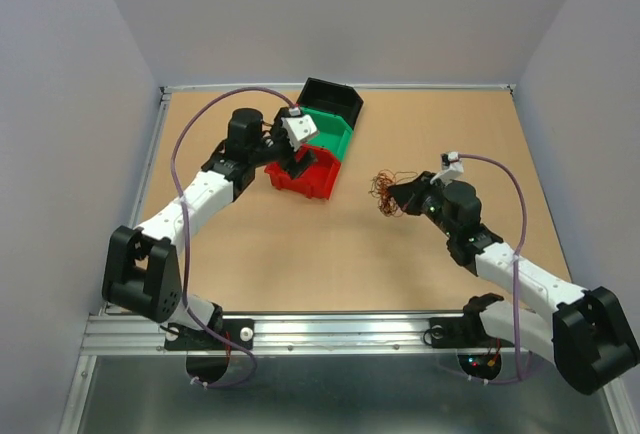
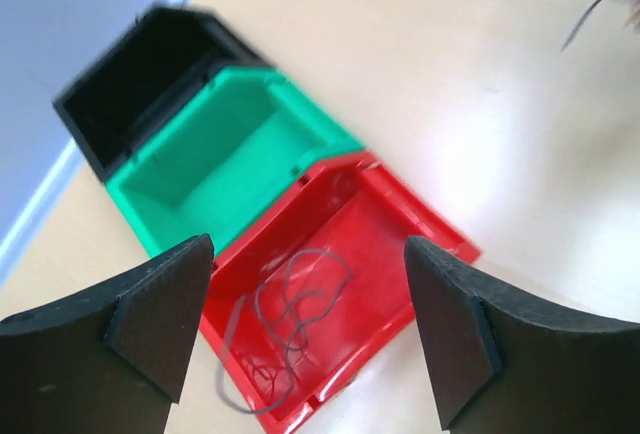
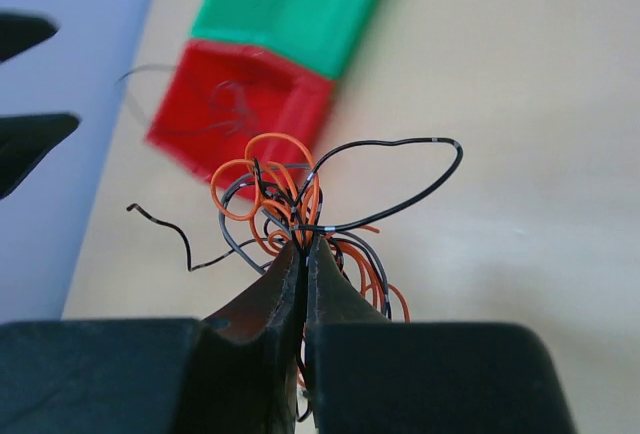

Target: Untangle the cables

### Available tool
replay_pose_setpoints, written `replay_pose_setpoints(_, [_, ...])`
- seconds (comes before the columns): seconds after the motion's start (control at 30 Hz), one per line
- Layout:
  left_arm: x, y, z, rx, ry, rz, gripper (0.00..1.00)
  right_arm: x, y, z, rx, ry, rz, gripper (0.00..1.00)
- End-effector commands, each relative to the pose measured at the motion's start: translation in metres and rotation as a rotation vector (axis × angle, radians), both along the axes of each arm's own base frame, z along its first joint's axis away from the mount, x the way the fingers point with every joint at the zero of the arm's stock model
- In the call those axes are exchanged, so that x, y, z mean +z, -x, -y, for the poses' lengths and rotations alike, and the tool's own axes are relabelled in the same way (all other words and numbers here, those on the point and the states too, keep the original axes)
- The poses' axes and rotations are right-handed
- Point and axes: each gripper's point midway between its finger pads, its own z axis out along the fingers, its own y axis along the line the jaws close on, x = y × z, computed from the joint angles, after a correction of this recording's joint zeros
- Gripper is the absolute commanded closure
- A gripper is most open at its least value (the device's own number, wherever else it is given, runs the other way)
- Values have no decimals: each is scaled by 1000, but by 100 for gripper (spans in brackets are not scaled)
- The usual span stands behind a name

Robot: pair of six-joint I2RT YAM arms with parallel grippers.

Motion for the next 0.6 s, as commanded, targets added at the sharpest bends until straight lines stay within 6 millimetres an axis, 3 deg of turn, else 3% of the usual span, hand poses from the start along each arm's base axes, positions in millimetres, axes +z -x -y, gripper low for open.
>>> replay_pose_setpoints(0.0, [13, 54, 35, -153, 23, 35, 11, 61, 32, -68, 400, -68, 282, 99])
replay_pose_setpoints(0.23, [-21, 97, 59, -289, 10, -40, 11, 48, 39, -108, 445, 55, 261, 99])
replay_pose_setpoints(0.5, [-38, 116, 73, -363, -7, -65, 12, 38, 44, -130, 483, 92, 247, 99])
replay_pose_setpoints(0.57, [-43, 116, 76, -370, -8, -81, 17, 37, 45, -133, 489, 97, 247, 99])
